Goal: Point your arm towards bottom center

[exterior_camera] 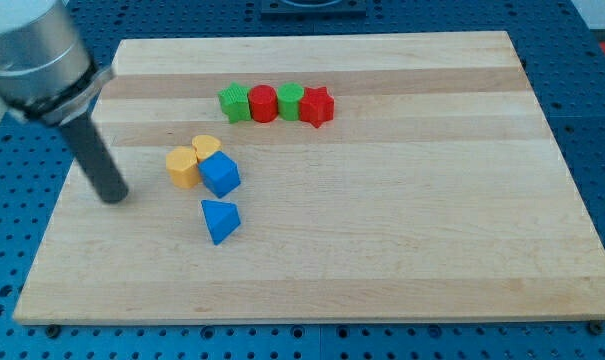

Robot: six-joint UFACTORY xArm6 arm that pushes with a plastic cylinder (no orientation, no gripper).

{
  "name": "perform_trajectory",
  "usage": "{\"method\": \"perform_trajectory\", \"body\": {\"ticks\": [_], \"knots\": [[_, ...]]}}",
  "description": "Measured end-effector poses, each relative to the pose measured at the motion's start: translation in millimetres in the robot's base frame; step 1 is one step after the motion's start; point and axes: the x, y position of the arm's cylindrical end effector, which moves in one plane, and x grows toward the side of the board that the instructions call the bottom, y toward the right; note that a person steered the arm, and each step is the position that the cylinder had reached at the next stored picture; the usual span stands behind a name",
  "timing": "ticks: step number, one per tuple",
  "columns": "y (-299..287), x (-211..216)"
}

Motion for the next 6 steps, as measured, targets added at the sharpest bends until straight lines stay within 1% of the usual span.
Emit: {"method": "perform_trajectory", "body": {"ticks": [1,2,3,4,5,6], "knots": [[-4,54],[13,100],[64,117],[162,110],[184,97],[184,66]]}}
